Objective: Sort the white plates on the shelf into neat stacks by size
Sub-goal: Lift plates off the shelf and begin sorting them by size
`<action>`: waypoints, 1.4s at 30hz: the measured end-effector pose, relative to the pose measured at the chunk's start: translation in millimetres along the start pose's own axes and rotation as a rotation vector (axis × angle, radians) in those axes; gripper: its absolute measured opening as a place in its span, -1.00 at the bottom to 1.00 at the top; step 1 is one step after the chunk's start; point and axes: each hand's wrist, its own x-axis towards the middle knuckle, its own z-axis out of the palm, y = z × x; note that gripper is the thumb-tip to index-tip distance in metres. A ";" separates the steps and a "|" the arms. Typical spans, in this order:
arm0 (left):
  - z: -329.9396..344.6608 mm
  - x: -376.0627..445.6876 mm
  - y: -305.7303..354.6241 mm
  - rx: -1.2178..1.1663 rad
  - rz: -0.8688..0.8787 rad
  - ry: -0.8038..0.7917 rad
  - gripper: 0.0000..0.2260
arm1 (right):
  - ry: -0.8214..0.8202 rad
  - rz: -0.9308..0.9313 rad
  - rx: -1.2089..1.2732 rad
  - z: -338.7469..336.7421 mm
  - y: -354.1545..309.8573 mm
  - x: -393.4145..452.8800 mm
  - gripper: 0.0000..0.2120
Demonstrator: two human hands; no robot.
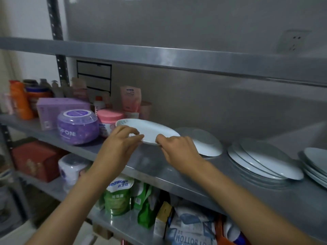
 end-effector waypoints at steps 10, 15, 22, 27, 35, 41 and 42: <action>26.0 -38.2 -0.9 -0.082 -0.177 -0.017 -0.82 | -0.055 0.035 0.035 29.9 -17.4 -25.4 -0.69; 30.9 -55.5 -0.2 -0.105 -0.234 -0.034 -0.83 | -0.184 0.107 0.212 31.4 -11.2 -31.4 -0.72; 41.5 -69.2 -2.9 -0.109 -0.285 -0.176 -0.85 | -0.169 0.370 0.330 35.8 21.2 -38.8 -0.76; 30.1 -61.4 6.0 -0.052 -0.327 -0.284 -0.71 | -0.154 0.560 0.345 41.7 47.0 -40.2 -0.76; 46.3 -23.4 37.8 -0.079 -0.271 -0.237 -0.55 | -0.308 0.666 0.209 68.7 86.6 -39.5 -0.57; 82.8 4.6 62.6 -0.121 -0.195 -0.285 -0.58 | -0.506 0.761 0.131 83.7 97.7 -34.1 -0.34; 87.2 8.4 66.1 -0.117 -0.189 -0.304 -0.57 | -0.529 0.776 0.143 86.3 98.8 -34.6 -0.33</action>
